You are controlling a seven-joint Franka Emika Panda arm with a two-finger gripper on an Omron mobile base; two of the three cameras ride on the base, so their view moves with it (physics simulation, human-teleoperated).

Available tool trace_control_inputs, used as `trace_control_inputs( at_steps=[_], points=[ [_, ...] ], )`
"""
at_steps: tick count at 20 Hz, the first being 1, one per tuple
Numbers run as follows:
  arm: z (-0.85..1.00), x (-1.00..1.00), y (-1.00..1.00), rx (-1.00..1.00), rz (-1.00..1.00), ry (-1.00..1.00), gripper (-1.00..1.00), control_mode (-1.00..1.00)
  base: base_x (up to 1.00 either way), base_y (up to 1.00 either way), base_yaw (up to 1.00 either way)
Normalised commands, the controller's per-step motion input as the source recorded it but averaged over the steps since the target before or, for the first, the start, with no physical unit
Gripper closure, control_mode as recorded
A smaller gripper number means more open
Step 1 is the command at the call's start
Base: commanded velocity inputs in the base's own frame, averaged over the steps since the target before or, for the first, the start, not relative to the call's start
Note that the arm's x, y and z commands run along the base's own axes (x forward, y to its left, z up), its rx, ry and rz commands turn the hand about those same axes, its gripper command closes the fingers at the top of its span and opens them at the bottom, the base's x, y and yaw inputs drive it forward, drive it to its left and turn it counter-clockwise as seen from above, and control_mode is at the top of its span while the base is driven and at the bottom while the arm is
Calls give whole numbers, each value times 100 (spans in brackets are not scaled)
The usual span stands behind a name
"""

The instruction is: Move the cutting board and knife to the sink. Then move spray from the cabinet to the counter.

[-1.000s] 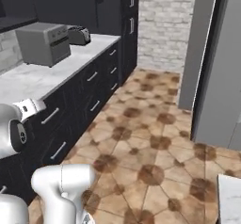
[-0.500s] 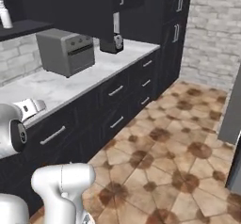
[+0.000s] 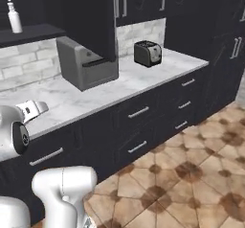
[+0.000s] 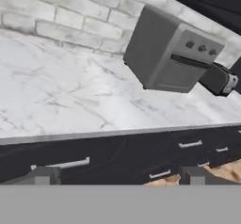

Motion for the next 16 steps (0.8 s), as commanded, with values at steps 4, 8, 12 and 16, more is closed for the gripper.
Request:
trace_control_inputs(
  at_steps=[4, 8, 12, 16],
  points=[
    [0, 0, 0, 0, 0, 0, -100, 100, 69, -29, 54],
    [0, 0, 0, 0, 0, 0, -100, 100, 62, -30, 55],
    [0, 0, 0, 0, 0, 0, -100, 100, 64, -18, 51],
    [0, 0, 0, 0, 0, 0, -100, 100, 75, -15, 37]
  ],
)
